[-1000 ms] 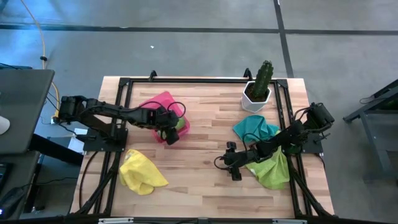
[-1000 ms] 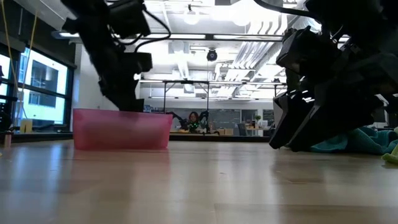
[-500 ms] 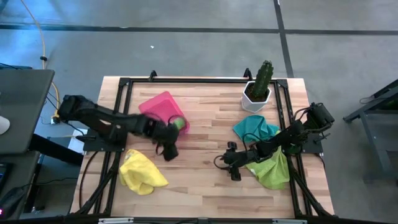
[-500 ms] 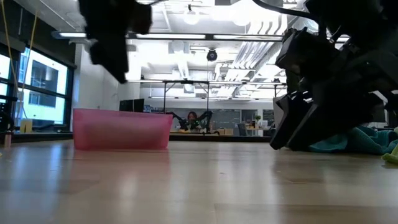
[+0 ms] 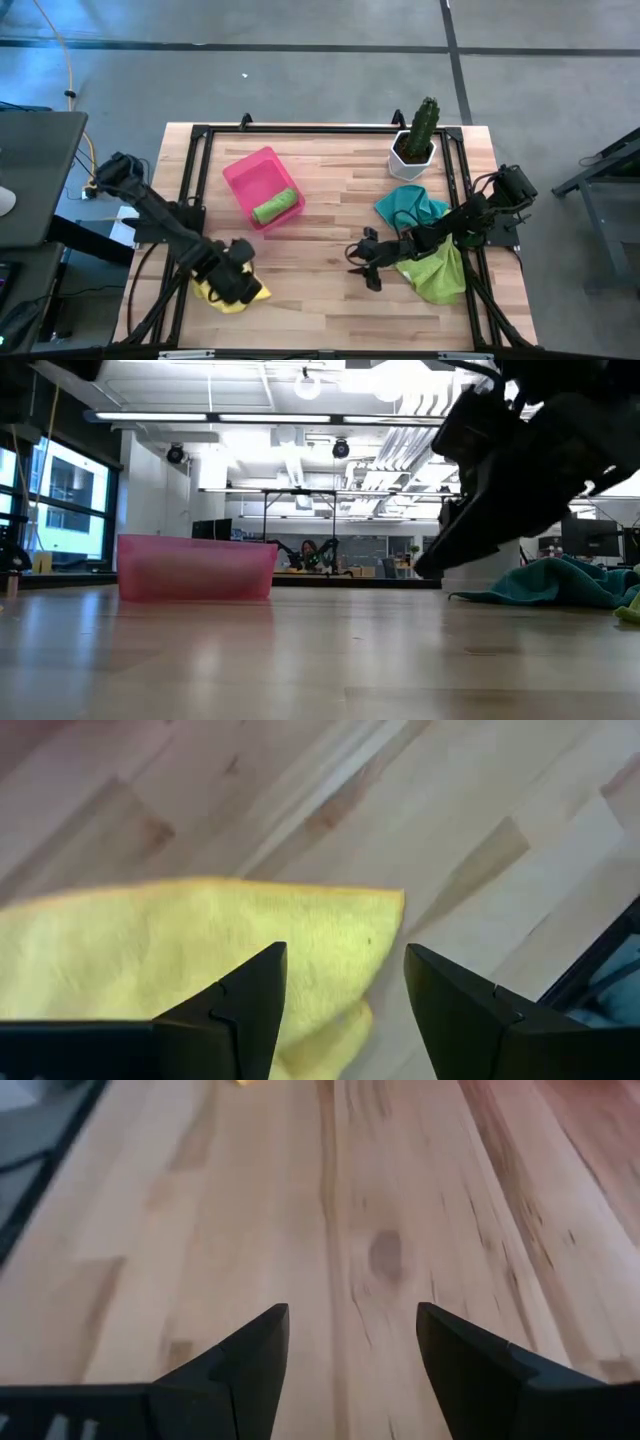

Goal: Roll microfiber towels into tight, uniform cylinder then place into a basket
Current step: Adjust the yellow microfiber cloth, then adjust the pink bin, then roll the yellow microfiber cloth

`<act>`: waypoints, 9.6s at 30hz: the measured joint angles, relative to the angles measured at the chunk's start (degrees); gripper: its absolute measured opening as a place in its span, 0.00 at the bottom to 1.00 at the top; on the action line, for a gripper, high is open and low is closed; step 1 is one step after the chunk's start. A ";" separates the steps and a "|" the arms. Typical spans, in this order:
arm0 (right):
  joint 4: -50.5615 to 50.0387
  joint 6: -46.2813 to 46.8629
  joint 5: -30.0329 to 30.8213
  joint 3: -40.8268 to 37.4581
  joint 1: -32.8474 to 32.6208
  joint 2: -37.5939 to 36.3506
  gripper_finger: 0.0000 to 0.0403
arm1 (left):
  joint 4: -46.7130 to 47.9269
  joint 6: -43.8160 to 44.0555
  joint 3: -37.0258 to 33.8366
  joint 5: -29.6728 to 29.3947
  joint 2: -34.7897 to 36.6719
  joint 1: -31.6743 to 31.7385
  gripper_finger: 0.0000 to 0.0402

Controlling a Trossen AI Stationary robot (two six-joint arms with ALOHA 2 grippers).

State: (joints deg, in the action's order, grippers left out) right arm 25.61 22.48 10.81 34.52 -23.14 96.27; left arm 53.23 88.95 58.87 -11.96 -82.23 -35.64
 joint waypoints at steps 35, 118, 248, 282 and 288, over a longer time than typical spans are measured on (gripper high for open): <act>11.42 -2.57 -5.55 0.00 -0.63 0.00 0.53 | -38.13 -39.69 1.51 -21.49 -24.79 12.36 0.48; 11.07 -24.81 -1.91 9.25 1.33 13.18 0.53 | -16.16 -55.80 11.69 -26.64 -19.86 34.50 0.48; -53.45 31.51 6.56 24.65 11.28 -10.65 0.00 | -57.06 -103.90 -12.12 -23.86 -23.50 16.61 0.48; -53.69 27.87 5.01 24.65 11.54 -10.29 0.00 | -69.76 -104.29 -11.38 -37.47 -25.63 16.15 0.02; -52.95 24.40 0.03 24.65 11.54 -10.95 0.00 | -69.14 -90.02 -9.16 -35.15 -18.99 13.15 0.01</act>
State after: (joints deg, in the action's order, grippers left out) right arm -27.33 46.88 10.83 59.18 -11.60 85.32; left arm -15.91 -1.07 49.71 -47.11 -101.21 -22.49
